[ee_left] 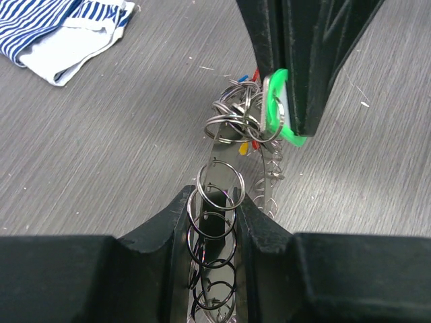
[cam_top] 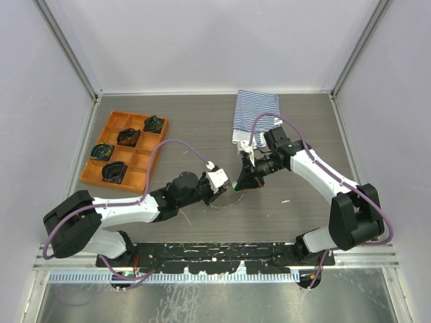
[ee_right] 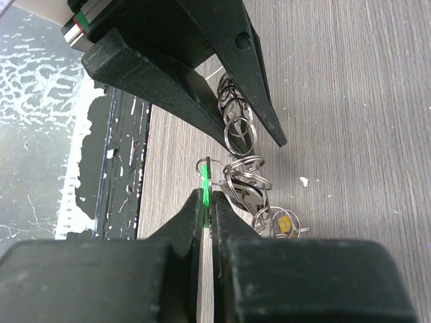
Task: Remove the keys from the keyring
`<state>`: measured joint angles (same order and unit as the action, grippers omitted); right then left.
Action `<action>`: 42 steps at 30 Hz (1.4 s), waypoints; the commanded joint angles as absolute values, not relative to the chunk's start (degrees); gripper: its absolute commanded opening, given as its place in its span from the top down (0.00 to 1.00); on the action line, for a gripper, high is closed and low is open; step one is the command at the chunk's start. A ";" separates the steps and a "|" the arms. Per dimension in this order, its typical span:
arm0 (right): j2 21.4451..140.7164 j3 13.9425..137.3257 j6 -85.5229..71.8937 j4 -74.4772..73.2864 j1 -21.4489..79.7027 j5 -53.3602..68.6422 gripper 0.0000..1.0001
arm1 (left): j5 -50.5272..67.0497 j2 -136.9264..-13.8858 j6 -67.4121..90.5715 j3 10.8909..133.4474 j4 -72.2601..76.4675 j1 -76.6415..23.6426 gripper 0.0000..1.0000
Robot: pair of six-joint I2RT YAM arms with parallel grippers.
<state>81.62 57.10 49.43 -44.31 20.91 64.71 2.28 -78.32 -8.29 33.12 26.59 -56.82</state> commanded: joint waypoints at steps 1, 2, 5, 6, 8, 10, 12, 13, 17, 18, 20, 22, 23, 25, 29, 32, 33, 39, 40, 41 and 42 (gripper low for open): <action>79.02 56.78 50.50 -42.71 21.93 67.85 0.91 | -1.78 -77.08 -6.33 31.67 35.57 -56.23 1.00; 79.03 56.51 50.50 -42.45 22.03 67.52 0.89 | -2.04 -77.08 -6.48 31.33 36.34 -56.19 1.00; 79.10 56.12 50.55 -42.10 22.32 66.62 0.80 | -1.93 -76.92 -7.87 29.63 39.86 -56.24 1.00; 79.13 56.13 50.59 -42.11 22.43 66.29 0.76 | -2.02 -76.91 -8.48 29.19 40.96 -56.22 1.00; 78.95 56.15 51.26 -42.38 22.46 65.75 0.70 | -1.84 -76.61 -10.19 28.04 43.66 -56.24 1.00; 78.54 56.09 52.21 -42.92 22.45 65.22 0.64 | -1.79 -76.57 -11.53 26.88 46.62 -56.23 1.00; 78.05 56.27 53.26 -43.84 22.43 64.60 0.61 | -1.24 -76.67 -12.87 26.11 48.47 -56.19 1.00; 77.78 56.55 53.74 -44.38 22.38 64.40 0.61 | -0.79 -76.71 -13.25 25.75 49.22 -56.24 1.00; 76.73 57.56 54.89 -45.93 19.82 66.18 0.60 | 0.40 -75.93 -14.63 24.70 50.68 -56.18 1.00; 76.52 57.57 54.81 -45.96 18.98 67.02 0.60 | 0.83 -75.49 -14.98 24.42 50.73 -56.29 1.00; 75.48 57.17 55.65 -45.71 17.30 67.80 0.55 | 1.60 -74.53 -15.20 23.77 51.01 -56.18 1.00; 73.80 55.57 58.79 -45.34 15.93 69.46 0.46 | 2.67 -73.47 -14.92 23.02 51.68 -56.27 1.00; 72.87 54.41 61.01 -45.21 15.58 70.50 0.40 | 3.44 -73.24 -14.55 22.60 52.09 -56.25 1.00; 70.99 52.03 63.96 -44.40 14.62 71.96 0.34 | 4.37 -71.19 -13.50 21.95 52.28 -56.29 1.00; 68.71 50.25 61.51 -41.09 14.05 74.37 0.34 | 4.05 -68.25 -10.13 21.17 51.41 -56.26 1.00; 67.41 48.36 59.13 -37.29 14.21 75.68 0.35 | 3.62 -66.76 -8.36 21.87 48.37 -56.26 1.00; 67.11 47.54 55.96 -34.10 14.24 75.14 0.37 | 3.35 -66.57 -8.15 21.99 47.60 -56.28 1.00; 65.06 40.15 35.36 -11.30 15.58 72.14 0.49 | 1.66 -67.19 -6.60 22.32 46.55 -56.29 1.00; 64.37 38.74 33.94 -8.74 16.55 71.85 0.49 | 1.54 -67.22 -6.41 22.59 45.98 -56.31 1.00; 63.86 37.57 32.57 -6.04 17.42 71.03 0.49 | 1.38 -67.26 -6.15 22.98 45.04 -56.31 1.00; 63.66 36.74 31.31 -3.81 18.39 70.18 0.49 | 1.14 -67.37 -5.84 23.46 44.16 -56.29 1.00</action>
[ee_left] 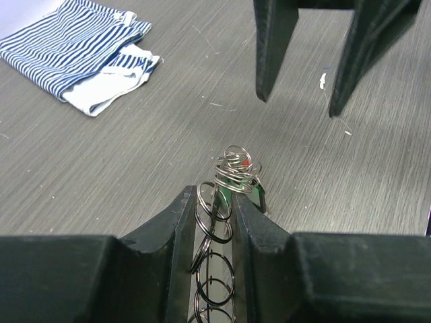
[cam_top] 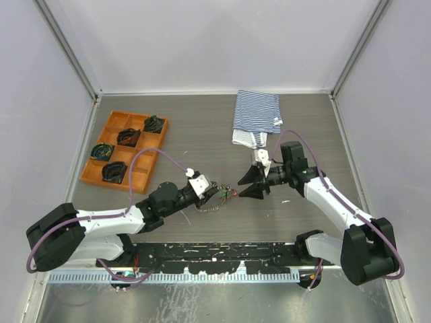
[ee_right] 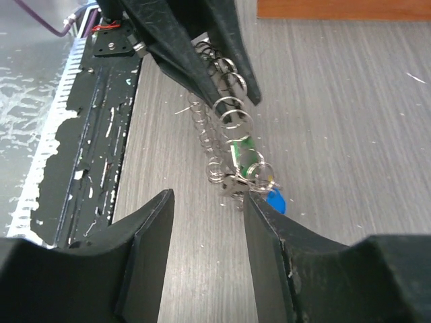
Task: Remove the keys from the keyring
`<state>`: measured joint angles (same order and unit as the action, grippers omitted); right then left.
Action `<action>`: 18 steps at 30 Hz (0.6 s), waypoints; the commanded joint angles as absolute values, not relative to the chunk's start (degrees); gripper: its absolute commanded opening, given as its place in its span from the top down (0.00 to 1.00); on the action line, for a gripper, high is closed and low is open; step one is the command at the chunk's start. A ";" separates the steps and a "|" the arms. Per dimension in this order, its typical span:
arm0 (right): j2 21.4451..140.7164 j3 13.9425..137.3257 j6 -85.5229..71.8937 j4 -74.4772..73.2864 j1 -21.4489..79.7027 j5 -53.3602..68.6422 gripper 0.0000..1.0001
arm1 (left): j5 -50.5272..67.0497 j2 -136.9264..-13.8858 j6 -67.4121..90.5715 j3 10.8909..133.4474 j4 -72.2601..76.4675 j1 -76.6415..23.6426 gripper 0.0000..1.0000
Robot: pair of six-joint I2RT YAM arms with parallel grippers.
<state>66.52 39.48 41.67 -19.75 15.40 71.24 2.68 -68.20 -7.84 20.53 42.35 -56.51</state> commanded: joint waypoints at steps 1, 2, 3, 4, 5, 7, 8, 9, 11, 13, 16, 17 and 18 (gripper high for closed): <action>63.89 36.15 30.92 -2.71 18.98 69.45 0.49 | 0.91 -67.46 -5.58 23.81 43.40 -56.26 1.00; 64.31 35.80 31.18 -2.06 19.39 68.54 0.50 | 0.60 -67.58 -5.23 24.08 42.89 -56.32 1.00; 64.60 35.58 31.13 -1.48 20.02 67.42 0.51 | 0.12 -67.75 -4.88 24.20 42.47 -56.26 1.00; 64.80 35.26 31.13 -0.68 20.54 66.80 0.51 | -0.30 -67.81 -4.58 24.29 42.15 -56.25 1.00; 64.92 34.80 30.88 0.49 21.04 66.12 0.51 | -0.61 -67.89 -4.19 24.34 41.93 -56.25 1.00; 64.75 33.37 29.49 3.83 22.11 64.87 0.52 | -1.23 -67.86 -3.28 24.38 41.50 -56.27 1.00; 64.63 32.79 28.83 5.38 22.52 64.15 0.53 | -1.40 -67.80 -2.87 24.57 41.03 -56.27 1.00; 64.66 32.21 28.08 6.96 22.82 63.74 0.53 | -1.58 -67.70 -2.34 24.95 40.23 -56.26 1.00; 64.92 31.76 27.09 8.83 23.43 62.67 0.53 | -1.75 -67.54 -1.53 25.66 38.71 -56.28 1.00; 65.31 31.37 25.96 10.54 24.05 61.73 0.53 | -1.78 -67.42 -0.80 26.38 37.40 -56.33 1.00; 65.63 30.62 24.58 13.34 25.10 60.33 0.53 | -1.78 -67.71 0.54 27.71 35.31 -56.29 1.00; 65.64 30.57 24.38 13.96 25.53 59.68 0.53 | -1.86 -67.80 1.00 28.09 34.73 -56.33 1.00; 65.76 30.58 24.43 14.29 25.95 59.02 0.53 | -1.91 -67.91 1.39 28.36 34.50 -56.30 1.00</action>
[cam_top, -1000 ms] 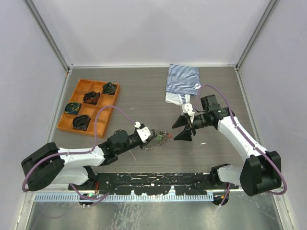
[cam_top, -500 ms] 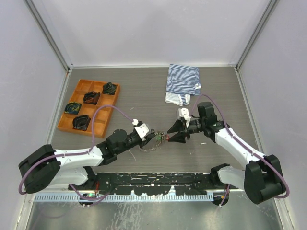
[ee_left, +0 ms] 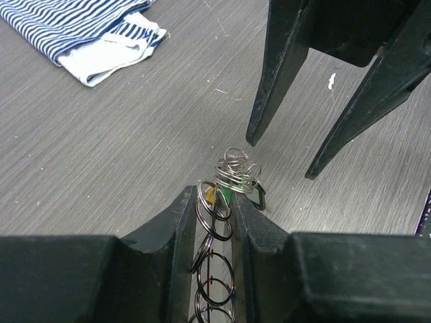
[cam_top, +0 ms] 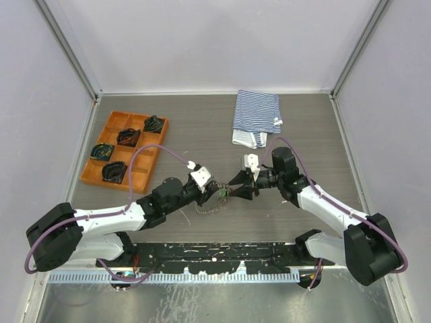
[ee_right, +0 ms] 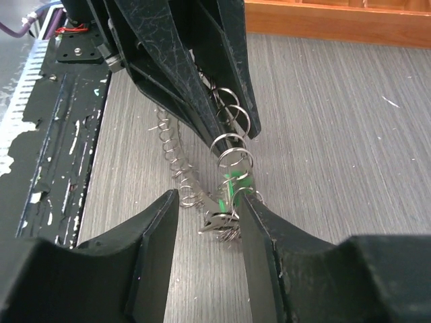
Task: Remove the keys from the keyring
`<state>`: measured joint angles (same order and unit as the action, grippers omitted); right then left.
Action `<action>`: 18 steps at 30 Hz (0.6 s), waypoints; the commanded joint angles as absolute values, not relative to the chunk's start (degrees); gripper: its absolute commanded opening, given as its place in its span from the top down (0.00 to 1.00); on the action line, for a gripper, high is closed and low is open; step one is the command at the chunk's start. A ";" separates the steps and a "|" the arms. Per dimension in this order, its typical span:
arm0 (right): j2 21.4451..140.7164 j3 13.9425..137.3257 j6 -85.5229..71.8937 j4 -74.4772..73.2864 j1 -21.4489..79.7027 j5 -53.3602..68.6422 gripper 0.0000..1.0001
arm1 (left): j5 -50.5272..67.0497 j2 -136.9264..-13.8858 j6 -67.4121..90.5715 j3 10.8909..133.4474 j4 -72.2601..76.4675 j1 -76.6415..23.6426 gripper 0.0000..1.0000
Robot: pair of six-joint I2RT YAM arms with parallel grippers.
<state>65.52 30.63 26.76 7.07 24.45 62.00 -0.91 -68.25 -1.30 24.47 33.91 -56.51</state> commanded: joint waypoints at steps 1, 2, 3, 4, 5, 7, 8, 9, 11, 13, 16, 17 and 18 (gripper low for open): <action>65.89 30.51 24.38 14.63 26.21 58.18 0.53 | -1.89 -68.11 1.67 28.51 34.38 -56.26 1.00; 66.13 30.54 24.67 14.63 26.61 57.47 0.53 | -1.93 -68.16 1.92 28.52 34.25 -56.27 1.00; 66.48 30.56 25.08 14.46 26.94 57.20 0.52 | -1.99 -68.22 2.12 28.50 34.27 -56.30 1.00; 66.64 30.46 25.37 14.46 27.29 56.97 0.52 | -2.02 -68.25 2.23 28.55 34.28 -56.28 1.00; 66.81 30.39 25.66 14.50 27.68 56.75 0.52 | -2.13 -68.31 2.51 28.50 34.32 -56.25 1.00; 67.20 30.49 25.92 14.33 28.36 56.31 0.52 | -2.25 -68.34 2.63 28.45 34.32 -56.25 1.00; 67.25 30.50 26.18 14.29 28.68 55.92 0.52 | -2.30 -68.30 2.69 28.36 34.22 -56.29 1.00; 67.35 30.54 26.53 14.14 28.92 55.34 0.52 | -2.28 -68.23 2.72 28.36 34.17 -56.31 1.00; 67.68 30.57 27.15 14.06 29.34 53.78 0.52 | -2.30 -68.21 2.89 28.27 34.19 -56.26 1.00; 68.12 30.78 27.66 13.98 29.80 52.06 0.52 | -2.05 -68.35 2.92 28.25 34.18 -56.25 1.00; 68.69 31.20 28.30 13.81 30.60 49.74 0.54 | -1.84 -68.68 3.07 28.33 34.25 -56.26 1.00; 68.65 31.32 28.40 13.80 30.74 49.00 0.54 | -1.70 -68.65 3.15 28.36 34.26 -56.25 1.00; 68.71 31.40 28.43 13.80 30.84 48.50 0.56 | -1.60 -68.64 3.16 28.31 34.25 -56.31 1.00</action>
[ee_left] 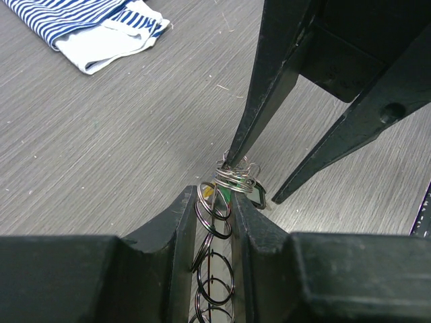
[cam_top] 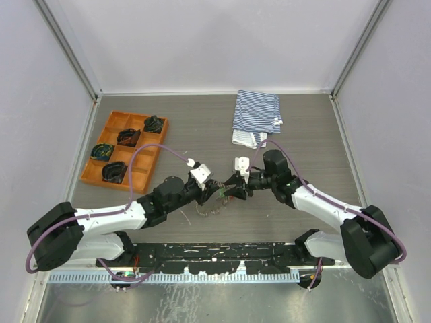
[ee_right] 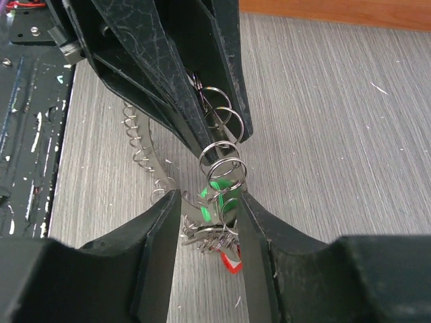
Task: Remove the keys from the keyring
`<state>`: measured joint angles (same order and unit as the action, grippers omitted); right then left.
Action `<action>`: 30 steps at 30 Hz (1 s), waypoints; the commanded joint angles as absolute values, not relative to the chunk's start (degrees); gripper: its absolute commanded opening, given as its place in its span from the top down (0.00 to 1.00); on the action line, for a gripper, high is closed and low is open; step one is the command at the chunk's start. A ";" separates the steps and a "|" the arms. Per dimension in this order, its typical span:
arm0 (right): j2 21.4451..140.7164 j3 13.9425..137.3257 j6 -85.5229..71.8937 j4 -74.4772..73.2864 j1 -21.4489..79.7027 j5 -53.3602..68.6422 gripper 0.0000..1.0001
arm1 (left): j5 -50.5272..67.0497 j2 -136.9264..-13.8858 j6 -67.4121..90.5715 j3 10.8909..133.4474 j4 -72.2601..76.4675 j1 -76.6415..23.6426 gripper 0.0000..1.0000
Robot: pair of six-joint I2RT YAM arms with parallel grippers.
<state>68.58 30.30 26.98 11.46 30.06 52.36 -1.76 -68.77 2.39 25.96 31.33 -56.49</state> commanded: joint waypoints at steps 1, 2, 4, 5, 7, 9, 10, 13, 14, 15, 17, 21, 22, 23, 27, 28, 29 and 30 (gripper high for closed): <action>68.62 31.46 28.44 13.79 30.91 48.10 0.58 | -1.52 -68.64 3.16 28.26 34.26 -56.28 1.00; 68.56 31.54 28.42 13.80 30.93 47.79 0.59 | -1.51 -68.60 3.21 28.20 34.25 -56.26 1.00; 68.55 31.74 28.18 13.80 30.94 47.56 0.61 | -1.42 -68.56 3.25 28.19 34.36 -56.27 1.00; 68.43 31.87 28.07 13.78 30.95 47.51 0.62 | -1.29 -68.55 3.32 28.18 34.29 -56.27 1.00; 68.15 32.10 27.40 14.09 31.02 47.23 0.63 | -1.02 -68.67 3.49 28.19 34.31 -56.34 1.00; 67.85 32.37 26.76 13.99 31.04 47.20 0.63 | -0.74 -68.69 3.73 28.26 34.26 -56.32 1.00; 67.68 32.52 26.46 13.98 31.03 47.20 0.63 | -0.71 -68.65 3.84 28.27 34.27 -56.29 1.00; 67.12 32.94 24.98 14.14 31.03 47.86 0.65 | -0.69 -68.65 4.27 28.59 33.98 -56.27 1.00; 66.99 33.02 24.52 14.23 31.08 47.97 0.65 | -0.69 -68.64 4.40 28.70 33.74 -56.26 1.00; 66.78 33.14 24.37 14.24 31.11 47.99 0.66 | -0.66 -68.64 4.54 28.87 33.35 -56.27 1.00; 66.72 33.30 24.10 14.19 31.11 47.80 0.66 | -0.77 -68.71 4.71 29.27 32.55 -56.29 1.00; 66.98 33.07 24.14 14.28 31.61 48.06 0.68 | -0.88 -68.68 5.35 29.87 31.74 -56.37 1.00; 67.04 33.05 24.23 14.29 31.76 48.01 0.69 | -0.88 -68.66 5.43 29.99 31.59 -56.30 1.00; 67.13 33.00 24.21 14.26 31.87 47.99 0.71 | -0.86 -68.64 5.45 30.02 31.44 -56.31 1.00; 67.13 33.33 24.12 14.03 31.99 47.05 0.79 | -1.05 -68.48 5.42 29.90 31.11 -56.34 1.00; 67.04 33.49 23.89 13.86 32.05 46.51 0.81 | -1.10 -68.47 5.42 29.68 31.11 -56.31 1.00; 67.02 33.63 23.87 13.60 32.04 46.05 0.83 | -1.14 -68.27 5.45 29.65 31.05 -56.32 1.00; 66.99 33.72 23.78 13.37 32.00 45.79 0.85 | -1.08 -68.10 5.45 29.48 31.03 -56.35 1.00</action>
<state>68.58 30.96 24.60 11.55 31.77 47.55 -1.30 -68.99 5.17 27.33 28.82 -56.34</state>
